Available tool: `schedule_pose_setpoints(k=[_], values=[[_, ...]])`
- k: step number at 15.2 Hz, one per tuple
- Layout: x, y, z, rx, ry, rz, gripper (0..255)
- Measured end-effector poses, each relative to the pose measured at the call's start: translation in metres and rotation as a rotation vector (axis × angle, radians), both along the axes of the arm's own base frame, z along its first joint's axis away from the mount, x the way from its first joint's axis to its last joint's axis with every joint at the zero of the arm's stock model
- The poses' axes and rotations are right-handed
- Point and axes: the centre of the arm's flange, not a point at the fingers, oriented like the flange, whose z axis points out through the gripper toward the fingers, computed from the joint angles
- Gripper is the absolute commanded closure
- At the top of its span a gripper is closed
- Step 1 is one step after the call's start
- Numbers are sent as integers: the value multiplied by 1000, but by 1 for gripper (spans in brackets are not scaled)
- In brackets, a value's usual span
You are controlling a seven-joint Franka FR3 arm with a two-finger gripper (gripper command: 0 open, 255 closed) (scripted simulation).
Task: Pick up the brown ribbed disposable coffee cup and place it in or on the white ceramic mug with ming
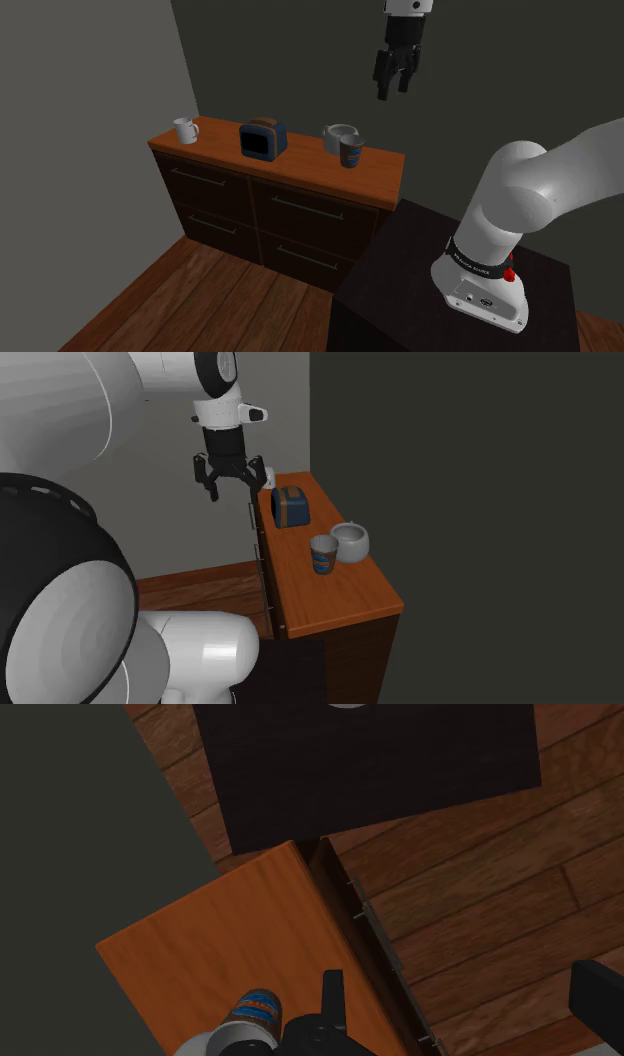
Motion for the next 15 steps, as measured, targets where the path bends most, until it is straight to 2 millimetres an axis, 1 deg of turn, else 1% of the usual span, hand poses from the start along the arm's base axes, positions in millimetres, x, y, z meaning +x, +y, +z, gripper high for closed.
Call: schedule_pose_setpoints(k=[1,2,4,7,9,10,11,15], values=[[0,0,0,0,0,0,0],[3,-3,-5,-2,0,0,0],[15,-11,-20,-9,1,0,0],[39,-25,-46,-22,1,0,0],[52,-30,-65,-31,1,0,0],[58,-38,-72,-36,0,0,0],[69,-43,-79,-40,0,-1,0],[97,-68,-121,-58,-1,0,0]])
